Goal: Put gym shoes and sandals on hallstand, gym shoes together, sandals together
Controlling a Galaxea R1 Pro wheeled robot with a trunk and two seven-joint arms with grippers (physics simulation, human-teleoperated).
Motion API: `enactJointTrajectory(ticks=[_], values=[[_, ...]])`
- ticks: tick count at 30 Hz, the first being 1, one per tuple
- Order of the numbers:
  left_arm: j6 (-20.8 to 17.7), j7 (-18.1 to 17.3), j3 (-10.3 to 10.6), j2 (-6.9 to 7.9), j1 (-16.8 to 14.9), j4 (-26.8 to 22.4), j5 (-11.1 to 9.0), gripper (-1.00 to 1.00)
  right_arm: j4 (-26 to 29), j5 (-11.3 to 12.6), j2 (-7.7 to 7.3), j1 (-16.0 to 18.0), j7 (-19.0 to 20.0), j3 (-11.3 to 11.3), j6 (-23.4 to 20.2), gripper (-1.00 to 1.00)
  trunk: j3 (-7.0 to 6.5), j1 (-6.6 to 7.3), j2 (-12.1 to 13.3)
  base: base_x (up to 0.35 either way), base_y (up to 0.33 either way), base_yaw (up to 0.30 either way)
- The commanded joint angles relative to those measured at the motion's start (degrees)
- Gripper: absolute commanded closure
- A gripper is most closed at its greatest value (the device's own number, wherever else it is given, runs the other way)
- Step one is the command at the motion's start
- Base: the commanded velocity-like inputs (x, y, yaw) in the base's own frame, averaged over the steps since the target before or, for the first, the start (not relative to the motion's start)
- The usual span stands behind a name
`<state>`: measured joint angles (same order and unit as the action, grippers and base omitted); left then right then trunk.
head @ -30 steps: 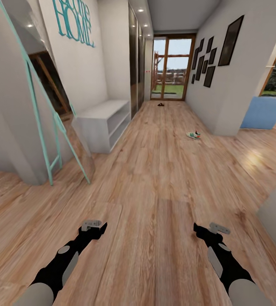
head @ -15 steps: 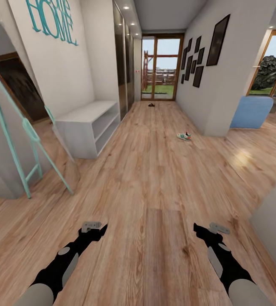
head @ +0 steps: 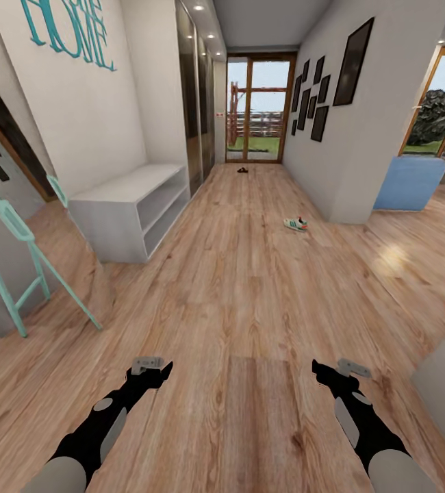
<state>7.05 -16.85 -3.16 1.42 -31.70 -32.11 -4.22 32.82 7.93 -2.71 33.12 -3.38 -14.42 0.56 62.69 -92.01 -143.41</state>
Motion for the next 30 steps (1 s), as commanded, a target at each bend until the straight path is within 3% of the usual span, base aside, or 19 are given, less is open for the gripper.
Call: enactJointTrajectory(ticks=[1,30], values=[[-0.01,-0.46,-0.18,-0.02,-0.03,0.07,-0.44,-1.00,0.00,0.60,-0.01,0.02,-0.13,0.10,0.06,-1.00,0.05,-0.02,-0.02,0.340,-0.101,0.000],[-0.03,-0.48,-0.18,-0.02,-0.03,0.03,-0.42,-1.00,0.05,0.60,-0.01,0.02,-0.31,0.13,0.07,-1.00,0.05,-0.02,-0.02,0.342,-0.088,0.000]])
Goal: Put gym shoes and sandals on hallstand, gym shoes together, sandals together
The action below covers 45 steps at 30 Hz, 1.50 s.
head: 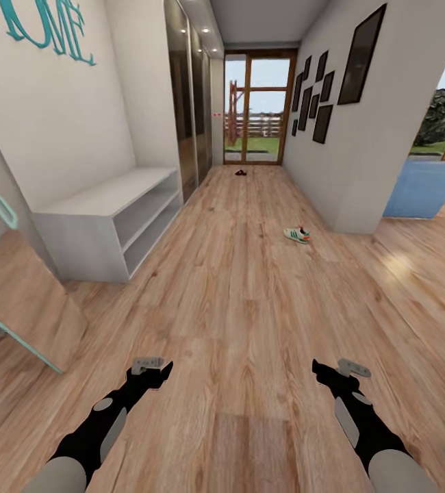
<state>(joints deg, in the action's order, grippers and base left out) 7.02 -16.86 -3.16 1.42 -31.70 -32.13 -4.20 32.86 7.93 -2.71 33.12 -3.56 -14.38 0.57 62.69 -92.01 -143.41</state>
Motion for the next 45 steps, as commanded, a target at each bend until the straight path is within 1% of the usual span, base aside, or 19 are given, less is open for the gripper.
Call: enactJointTrajectory(ticks=[1,45], values=[[-0.01,-0.48,-0.18,-0.02,-0.03,0.07,-0.44,-1.00,0.01,0.60,-0.01,0.02,-0.13,0.11,0.07,-1.00,0.05,-0.02,-0.02,0.342,-0.087,0.000],[-0.04,-0.45,-0.18,-0.02,-0.03,0.14,-0.46,-1.00,-0.08,0.60,-0.01,0.02,0.03,0.15,0.05,-1.00,0.05,-0.02,-0.02,0.342,-0.087,0.000]])
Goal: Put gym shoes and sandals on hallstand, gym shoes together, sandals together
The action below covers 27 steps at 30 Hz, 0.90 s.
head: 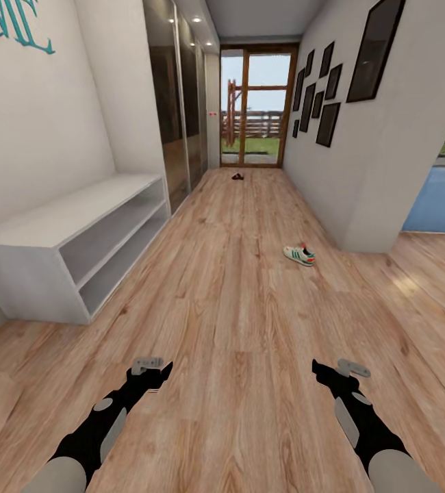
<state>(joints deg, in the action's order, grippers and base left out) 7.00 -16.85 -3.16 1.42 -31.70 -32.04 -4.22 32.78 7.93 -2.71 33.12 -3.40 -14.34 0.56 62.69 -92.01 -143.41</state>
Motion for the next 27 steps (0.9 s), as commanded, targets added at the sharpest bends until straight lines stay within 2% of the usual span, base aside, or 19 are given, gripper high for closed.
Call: enactJointTrajectory(ticks=[1,27], values=[[-0.03,-0.46,-0.18,-0.02,-0.03,0.05,-0.44,-1.00,0.01,0.60,-0.01,0.02,-0.13,0.10,0.06,-1.00,0.05,-0.02,-0.02,0.342,-0.087,0.000],[-0.04,-0.46,-0.18,-0.02,-0.03,0.05,-0.44,-1.00,0.01,0.60,-0.01,0.02,-0.13,0.10,0.06,-1.00,0.05,-0.02,-0.02,0.342,-0.088,0.000]])
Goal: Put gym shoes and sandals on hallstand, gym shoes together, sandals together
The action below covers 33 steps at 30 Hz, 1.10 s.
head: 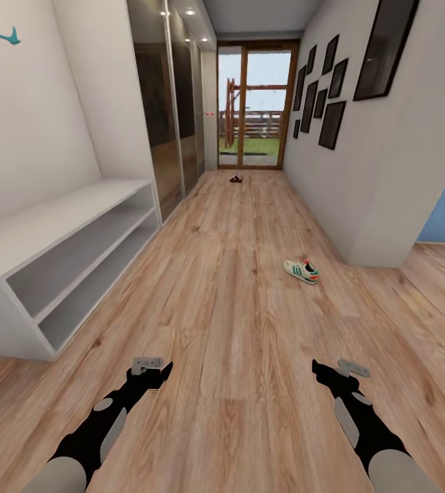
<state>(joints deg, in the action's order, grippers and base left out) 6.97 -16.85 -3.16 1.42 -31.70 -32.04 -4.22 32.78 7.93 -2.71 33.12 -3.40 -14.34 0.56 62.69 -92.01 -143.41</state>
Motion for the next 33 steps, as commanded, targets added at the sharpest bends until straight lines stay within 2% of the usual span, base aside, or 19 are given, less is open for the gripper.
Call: enactJointTrajectory(ticks=[1,21,33], values=[[-0.02,-0.46,-0.18,-0.02,-0.03,0.05,-0.44,-1.00,0.01,0.60,-0.01,0.02,-0.13,0.10,0.06,-1.00,0.05,-0.02,-0.02,0.342,-0.088,0.000],[-0.03,-0.46,-0.18,-0.02,-0.03,0.05,-0.44,-1.00,0.01,0.60,-0.01,0.02,-0.14,0.10,0.06,-1.00,0.05,-0.02,-0.02,0.338,-0.110,0.009],[-0.03,-0.46,-0.18,-0.02,-0.03,0.05,-0.44,-1.00,0.01,0.60,-0.01,0.02,-0.11,0.10,0.07,-1.00,0.05,-0.02,-0.02,0.291,-0.163,0.249]])
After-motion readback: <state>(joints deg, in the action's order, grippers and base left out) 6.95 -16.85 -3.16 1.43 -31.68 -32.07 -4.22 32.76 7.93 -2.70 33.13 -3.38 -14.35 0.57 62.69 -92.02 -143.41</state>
